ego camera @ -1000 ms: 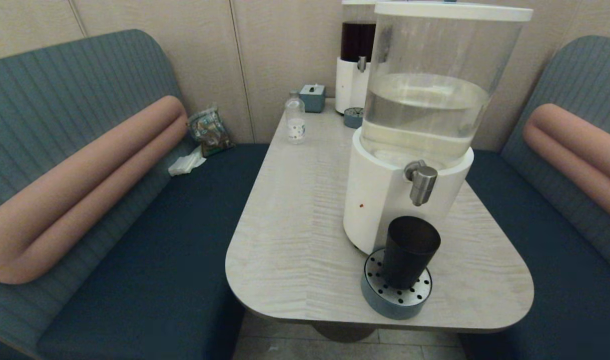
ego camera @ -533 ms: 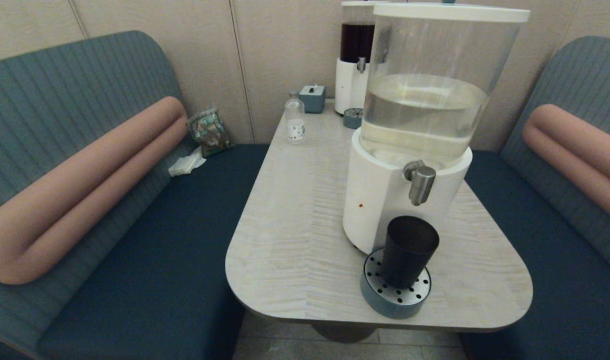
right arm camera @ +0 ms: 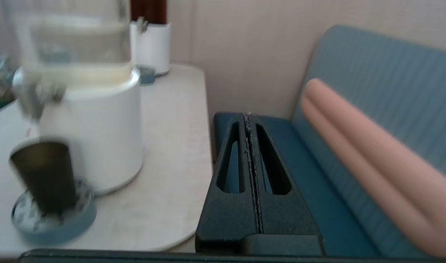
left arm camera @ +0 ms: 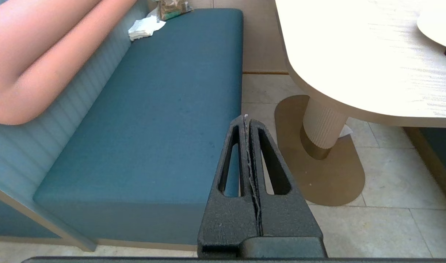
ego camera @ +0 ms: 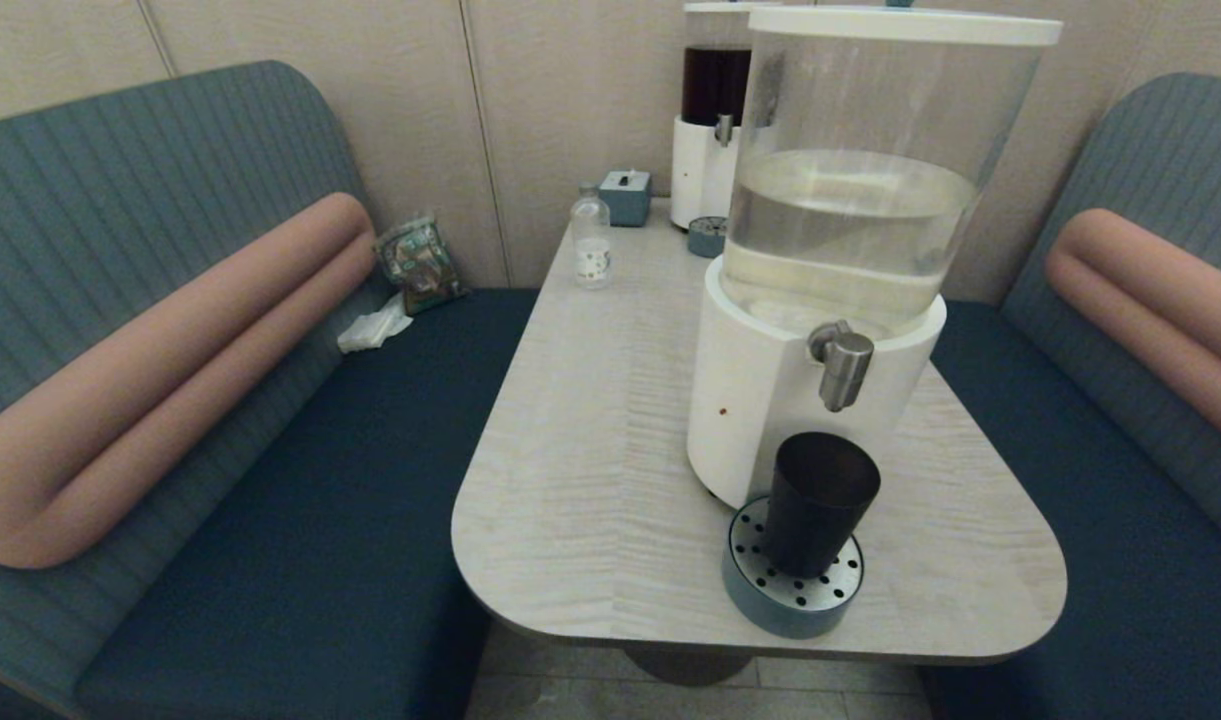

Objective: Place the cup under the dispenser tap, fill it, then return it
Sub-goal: Place the cup next to the water dispenser

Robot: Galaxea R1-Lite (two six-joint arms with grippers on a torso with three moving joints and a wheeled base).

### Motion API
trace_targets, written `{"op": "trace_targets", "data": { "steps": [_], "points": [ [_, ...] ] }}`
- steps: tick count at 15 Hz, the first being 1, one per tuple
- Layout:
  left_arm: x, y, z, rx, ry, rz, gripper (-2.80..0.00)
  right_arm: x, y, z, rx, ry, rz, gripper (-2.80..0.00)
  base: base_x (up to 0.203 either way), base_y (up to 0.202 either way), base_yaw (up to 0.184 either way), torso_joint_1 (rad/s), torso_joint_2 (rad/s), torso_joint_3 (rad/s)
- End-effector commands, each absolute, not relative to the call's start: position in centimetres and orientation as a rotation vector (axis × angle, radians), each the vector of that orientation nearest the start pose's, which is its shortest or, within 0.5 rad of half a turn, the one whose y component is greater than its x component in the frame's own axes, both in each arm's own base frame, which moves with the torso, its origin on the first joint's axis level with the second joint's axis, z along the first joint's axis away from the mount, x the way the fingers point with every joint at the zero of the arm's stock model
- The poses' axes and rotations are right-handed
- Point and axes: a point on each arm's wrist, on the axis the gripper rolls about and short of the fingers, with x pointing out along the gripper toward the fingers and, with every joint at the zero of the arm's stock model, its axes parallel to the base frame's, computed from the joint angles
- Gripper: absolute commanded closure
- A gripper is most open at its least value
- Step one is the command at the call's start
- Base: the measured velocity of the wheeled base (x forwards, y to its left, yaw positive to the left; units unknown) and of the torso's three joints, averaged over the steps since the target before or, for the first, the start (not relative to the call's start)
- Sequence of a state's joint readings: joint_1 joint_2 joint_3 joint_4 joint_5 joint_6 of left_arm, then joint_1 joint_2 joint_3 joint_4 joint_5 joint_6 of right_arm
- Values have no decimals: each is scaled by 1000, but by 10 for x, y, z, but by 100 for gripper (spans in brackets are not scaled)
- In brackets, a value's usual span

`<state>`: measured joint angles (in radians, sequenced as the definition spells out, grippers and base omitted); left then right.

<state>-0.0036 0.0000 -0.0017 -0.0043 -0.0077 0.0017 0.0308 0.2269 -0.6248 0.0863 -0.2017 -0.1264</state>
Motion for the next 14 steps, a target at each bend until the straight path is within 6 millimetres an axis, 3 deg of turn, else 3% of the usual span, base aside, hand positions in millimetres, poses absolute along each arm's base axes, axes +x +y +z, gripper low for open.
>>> {"op": "trace_targets", "data": {
  "steps": [1, 2, 5, 8, 14],
  "points": [
    [-23, 0, 76, 2, -5, -11, 0, -72, -4, 216, -95, -324, -181, 0, 0, 0, 0, 0, 0, 0],
    [-23, 0, 76, 2, -5, -12, 0, -74, -4, 204, -100, -330, -161, 0, 0, 0, 0, 0, 0, 0],
    [-23, 0, 76, 2, -5, -12, 0, -73, -3, 199, -89, -407, -147, 0, 0, 0, 0, 0, 0, 0],
    [-23, 0, 76, 2, -5, -11, 0, -73, -3, 178, -89, -422, -151, 0, 0, 0, 0, 0, 0, 0],
    [-23, 0, 76, 2, -5, -11, 0, -61, -3, 164, -78, -405, -145, 0, 0, 0, 0, 0, 0, 0]
  ]
}}
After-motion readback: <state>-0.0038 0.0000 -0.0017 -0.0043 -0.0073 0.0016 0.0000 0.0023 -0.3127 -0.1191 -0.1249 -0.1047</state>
